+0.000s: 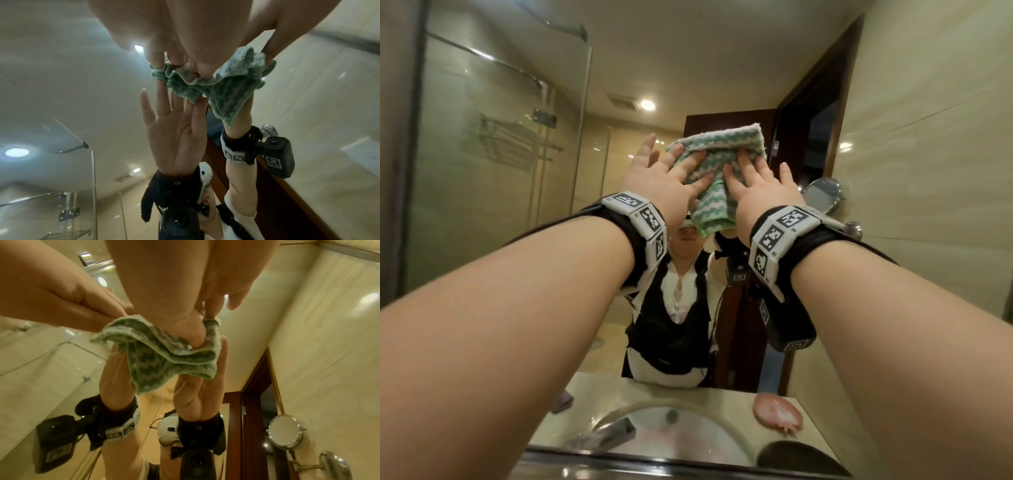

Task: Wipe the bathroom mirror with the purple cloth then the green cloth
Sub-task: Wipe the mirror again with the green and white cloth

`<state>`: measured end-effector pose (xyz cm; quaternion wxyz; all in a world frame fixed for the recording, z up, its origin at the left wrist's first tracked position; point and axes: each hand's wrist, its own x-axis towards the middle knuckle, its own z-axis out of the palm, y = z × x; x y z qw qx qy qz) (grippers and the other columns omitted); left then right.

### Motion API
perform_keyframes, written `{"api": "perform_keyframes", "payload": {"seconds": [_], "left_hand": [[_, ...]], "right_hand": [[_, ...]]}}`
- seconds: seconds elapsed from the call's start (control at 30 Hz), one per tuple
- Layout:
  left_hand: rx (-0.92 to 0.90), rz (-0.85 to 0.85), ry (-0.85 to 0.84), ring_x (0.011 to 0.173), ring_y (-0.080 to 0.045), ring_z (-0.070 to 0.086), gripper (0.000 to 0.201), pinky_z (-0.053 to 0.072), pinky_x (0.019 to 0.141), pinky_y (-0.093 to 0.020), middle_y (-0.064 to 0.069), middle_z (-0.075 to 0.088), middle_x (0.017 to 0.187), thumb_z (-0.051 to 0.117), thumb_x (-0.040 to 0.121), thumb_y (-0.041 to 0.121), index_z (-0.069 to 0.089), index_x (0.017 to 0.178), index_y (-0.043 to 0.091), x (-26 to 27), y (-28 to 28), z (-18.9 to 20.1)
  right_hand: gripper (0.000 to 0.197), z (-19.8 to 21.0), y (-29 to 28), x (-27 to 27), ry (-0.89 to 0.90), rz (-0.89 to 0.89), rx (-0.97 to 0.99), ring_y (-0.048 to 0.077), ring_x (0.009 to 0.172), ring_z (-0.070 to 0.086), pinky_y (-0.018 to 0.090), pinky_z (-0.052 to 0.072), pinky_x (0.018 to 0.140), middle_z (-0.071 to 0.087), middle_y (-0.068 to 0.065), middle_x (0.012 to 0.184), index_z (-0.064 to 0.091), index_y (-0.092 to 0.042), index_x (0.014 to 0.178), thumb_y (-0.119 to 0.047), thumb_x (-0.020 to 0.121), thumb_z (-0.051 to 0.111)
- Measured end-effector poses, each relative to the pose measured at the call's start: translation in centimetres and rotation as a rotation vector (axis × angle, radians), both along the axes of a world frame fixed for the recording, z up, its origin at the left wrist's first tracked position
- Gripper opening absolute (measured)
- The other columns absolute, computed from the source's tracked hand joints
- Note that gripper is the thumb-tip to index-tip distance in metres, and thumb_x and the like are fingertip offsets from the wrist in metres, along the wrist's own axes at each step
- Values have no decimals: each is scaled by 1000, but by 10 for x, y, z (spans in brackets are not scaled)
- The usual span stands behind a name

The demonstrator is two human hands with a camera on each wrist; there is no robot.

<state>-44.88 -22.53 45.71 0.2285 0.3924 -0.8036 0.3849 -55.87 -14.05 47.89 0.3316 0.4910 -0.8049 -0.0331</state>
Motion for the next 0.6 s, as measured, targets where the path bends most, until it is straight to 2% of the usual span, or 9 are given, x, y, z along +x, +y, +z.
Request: {"api": "perform_keyframes", "payload": {"seconds": [0.27,0.43,0.6], "left_hand": [[-39,33,-12,145,-25,-7,56,-13,111,-49,1,-10,157,11,97,51,-9,147,37,-9,6,-1],[-33,-10,-26,144,-26,-9,61,-14,111,-51,1,-12,157,15,96,55,-10,147,35,-29,16,2],[-72,-54,-71,145,-24,-8,56,-16,110,-51,2,-10,157,11,97,50,-8,148,35,-66,44,9]], "right_hand": [[85,-7,6,-9,18,46,-51,23,143,-17,49,-10,113,-22,2,155,-13,-27,148,-42,90,47],[86,-8,13,-37,5,26,-94,22,143,-17,48,-11,112,-22,1,155,-15,-30,147,-44,90,48],[90,-8,35,-78,-7,-23,-129,21,143,-17,48,-11,112,-22,1,155,-15,-31,147,-50,88,50]]}}
